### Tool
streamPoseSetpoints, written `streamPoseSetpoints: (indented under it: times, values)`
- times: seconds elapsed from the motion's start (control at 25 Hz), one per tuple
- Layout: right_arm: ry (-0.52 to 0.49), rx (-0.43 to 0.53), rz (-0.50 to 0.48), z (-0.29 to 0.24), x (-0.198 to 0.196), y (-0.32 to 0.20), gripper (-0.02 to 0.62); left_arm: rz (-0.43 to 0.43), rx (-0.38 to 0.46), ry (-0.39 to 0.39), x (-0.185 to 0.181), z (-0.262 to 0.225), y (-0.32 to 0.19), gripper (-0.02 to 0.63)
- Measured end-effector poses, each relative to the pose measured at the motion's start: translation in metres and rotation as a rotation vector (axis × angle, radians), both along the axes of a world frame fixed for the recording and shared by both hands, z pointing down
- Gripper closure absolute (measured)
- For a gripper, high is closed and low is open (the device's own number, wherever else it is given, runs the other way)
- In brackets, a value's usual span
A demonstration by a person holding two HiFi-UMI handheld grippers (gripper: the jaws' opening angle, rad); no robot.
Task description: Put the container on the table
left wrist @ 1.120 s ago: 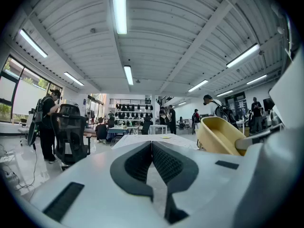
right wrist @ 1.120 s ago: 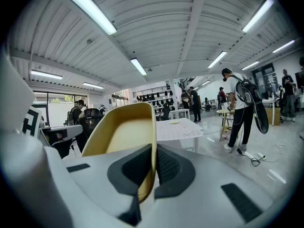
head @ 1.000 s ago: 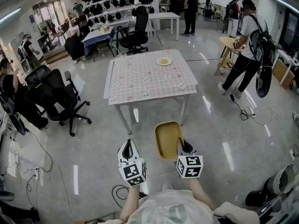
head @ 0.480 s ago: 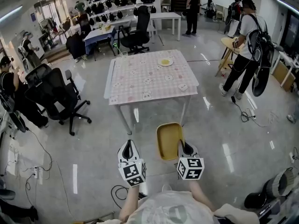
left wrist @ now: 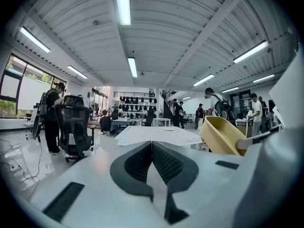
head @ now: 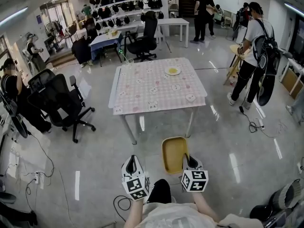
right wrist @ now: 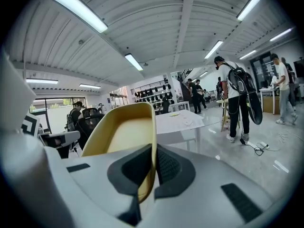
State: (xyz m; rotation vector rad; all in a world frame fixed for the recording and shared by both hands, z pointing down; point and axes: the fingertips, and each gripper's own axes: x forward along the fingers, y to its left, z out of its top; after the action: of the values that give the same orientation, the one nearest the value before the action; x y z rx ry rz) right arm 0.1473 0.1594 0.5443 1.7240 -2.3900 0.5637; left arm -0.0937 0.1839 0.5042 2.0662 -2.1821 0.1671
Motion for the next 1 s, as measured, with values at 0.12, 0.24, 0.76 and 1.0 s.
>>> streamPoseSetpoints:
  times: [0.12,0.24,0.76,1.0]
  values:
    - [0.015,0.016,-0.019,-0.004,-0.004,-0.018,0.565,-0.006,0.014,0.0,-0.002,-0.005,-0.018,0.578]
    - [0.023,0.046,-0.022,-0.01,-0.008,-0.05,0.565,0.007,0.038,0.003,-0.003,-0.008,-0.055,0.578]
    - [0.074,0.114,0.032,-0.04,-0.03,-0.256,0.565,0.089,0.121,-0.014,-0.034,-0.045,-0.275,0.578]
    - [0.098,0.143,0.033,-0.064,-0.062,-0.374,0.565,0.094,0.147,-0.015,-0.073,-0.067,-0.391,0.578]
